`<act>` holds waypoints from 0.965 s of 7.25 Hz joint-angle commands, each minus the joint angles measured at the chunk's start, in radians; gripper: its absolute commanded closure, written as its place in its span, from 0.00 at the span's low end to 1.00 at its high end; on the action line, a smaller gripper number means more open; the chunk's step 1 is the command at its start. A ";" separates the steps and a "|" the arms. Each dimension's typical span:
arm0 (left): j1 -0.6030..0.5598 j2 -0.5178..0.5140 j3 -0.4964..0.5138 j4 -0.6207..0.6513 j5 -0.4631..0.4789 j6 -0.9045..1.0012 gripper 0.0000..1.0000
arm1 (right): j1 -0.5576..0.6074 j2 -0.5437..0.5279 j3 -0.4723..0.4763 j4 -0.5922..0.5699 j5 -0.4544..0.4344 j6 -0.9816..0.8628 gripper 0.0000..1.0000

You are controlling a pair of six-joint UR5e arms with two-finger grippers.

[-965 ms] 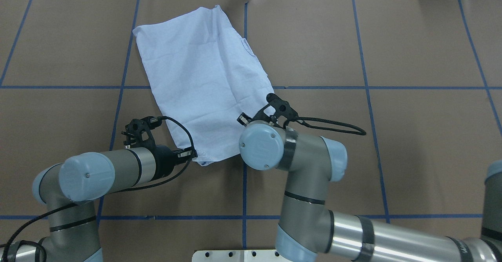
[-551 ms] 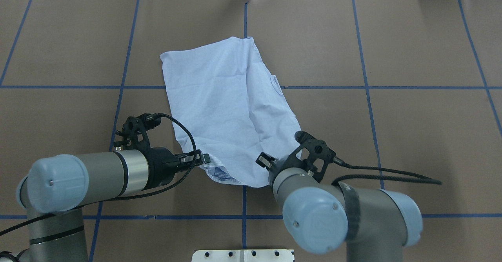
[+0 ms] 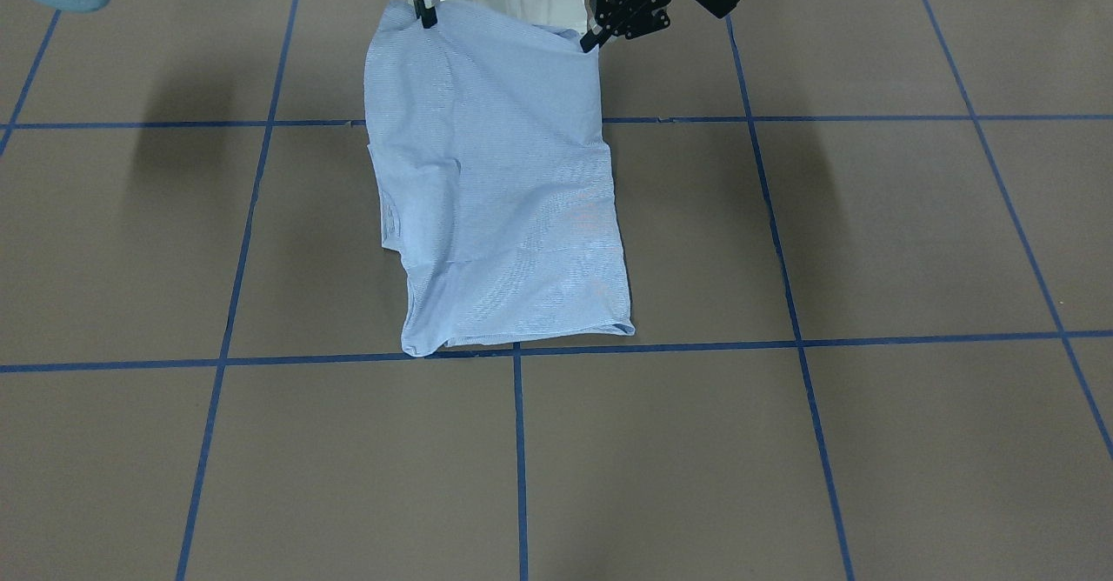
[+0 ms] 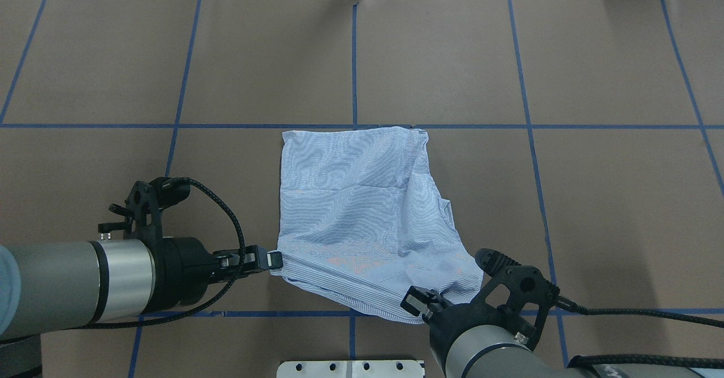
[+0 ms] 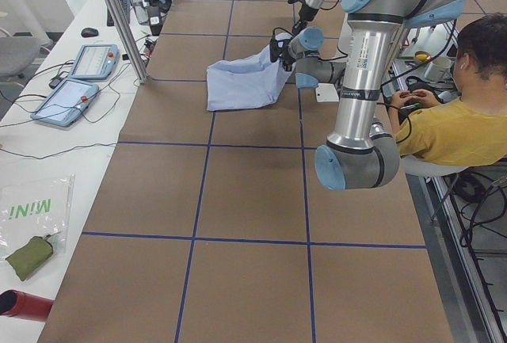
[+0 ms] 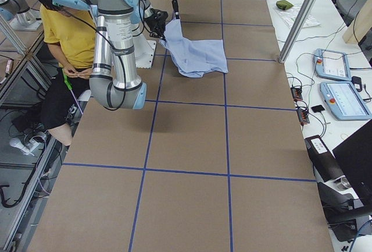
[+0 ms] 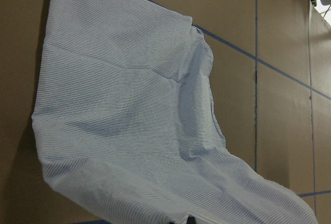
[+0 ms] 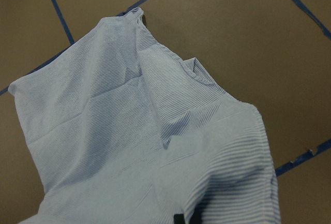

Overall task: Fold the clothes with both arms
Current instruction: 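Pull the shirt toward the robot with both grippers, lifting its near edge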

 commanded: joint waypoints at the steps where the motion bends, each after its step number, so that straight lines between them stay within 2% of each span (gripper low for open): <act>1: -0.012 -0.057 0.079 0.080 -0.007 0.004 1.00 | 0.092 0.086 -0.122 -0.015 -0.001 -0.036 1.00; 2: -0.030 -0.123 0.144 0.082 0.013 0.007 1.00 | 0.165 0.118 -0.196 0.054 0.005 -0.091 1.00; 4: -0.085 -0.209 0.204 0.082 0.009 0.080 1.00 | 0.286 0.119 -0.340 0.253 0.047 -0.180 1.00; 5: -0.128 -0.236 0.238 0.083 0.007 0.123 1.00 | 0.325 0.121 -0.379 0.293 0.086 -0.220 1.00; 7: -0.202 -0.304 0.381 0.082 0.005 0.189 1.00 | 0.372 0.129 -0.472 0.365 0.088 -0.252 1.00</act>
